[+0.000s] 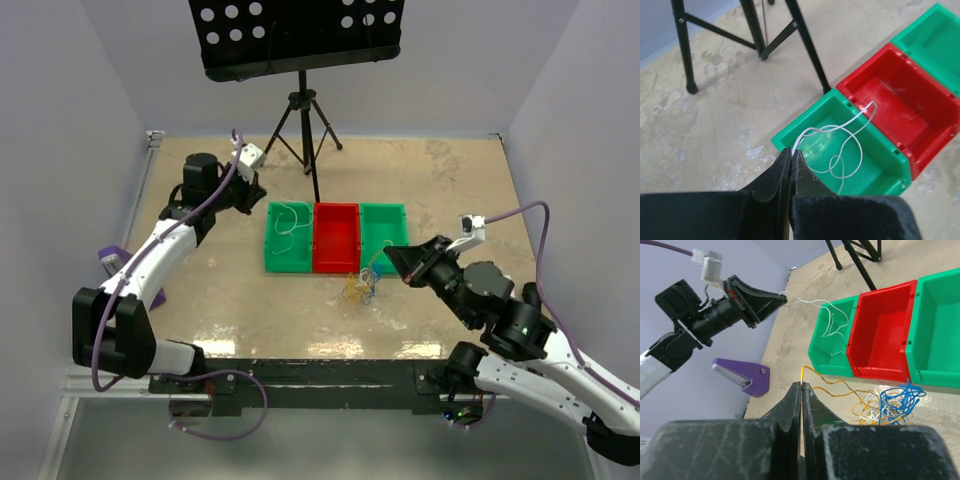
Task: Untangle the cables
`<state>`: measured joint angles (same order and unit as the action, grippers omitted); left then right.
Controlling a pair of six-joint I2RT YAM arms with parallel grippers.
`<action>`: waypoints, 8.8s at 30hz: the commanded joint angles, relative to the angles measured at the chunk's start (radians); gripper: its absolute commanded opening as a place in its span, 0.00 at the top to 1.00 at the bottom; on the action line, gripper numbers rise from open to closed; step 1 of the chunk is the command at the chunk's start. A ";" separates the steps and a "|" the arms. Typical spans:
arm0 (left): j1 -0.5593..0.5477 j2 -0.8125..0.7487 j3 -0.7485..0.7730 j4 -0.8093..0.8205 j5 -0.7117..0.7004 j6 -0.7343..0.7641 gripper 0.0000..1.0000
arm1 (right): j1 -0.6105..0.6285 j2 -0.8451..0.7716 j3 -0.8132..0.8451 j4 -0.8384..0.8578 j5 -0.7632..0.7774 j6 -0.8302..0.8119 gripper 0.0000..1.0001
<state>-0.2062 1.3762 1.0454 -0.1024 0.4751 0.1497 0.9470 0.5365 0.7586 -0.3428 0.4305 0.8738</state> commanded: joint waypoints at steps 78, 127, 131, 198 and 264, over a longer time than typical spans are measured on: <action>-0.596 0.190 -0.114 -0.068 0.042 -0.077 0.00 | 0.012 0.054 -0.145 0.083 -0.095 0.037 1.00; -0.536 -0.052 0.021 -0.577 -0.093 0.231 1.00 | 0.012 0.052 0.119 -0.214 0.230 0.129 1.00; -0.451 -0.161 -0.028 -0.597 -0.191 0.283 1.00 | 0.012 0.034 0.243 -0.326 0.373 0.179 1.00; -0.463 0.279 0.231 -0.117 -0.277 0.148 0.18 | 0.012 0.016 0.071 -0.065 -0.061 -0.012 1.00; -0.449 -0.017 -0.120 -0.376 0.203 0.292 1.00 | 0.013 0.043 0.329 -0.091 0.003 -0.128 1.00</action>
<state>-0.6735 1.4479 0.9775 -0.3149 0.7971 0.2424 0.9573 0.6224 0.9863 -0.3973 0.3325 0.7811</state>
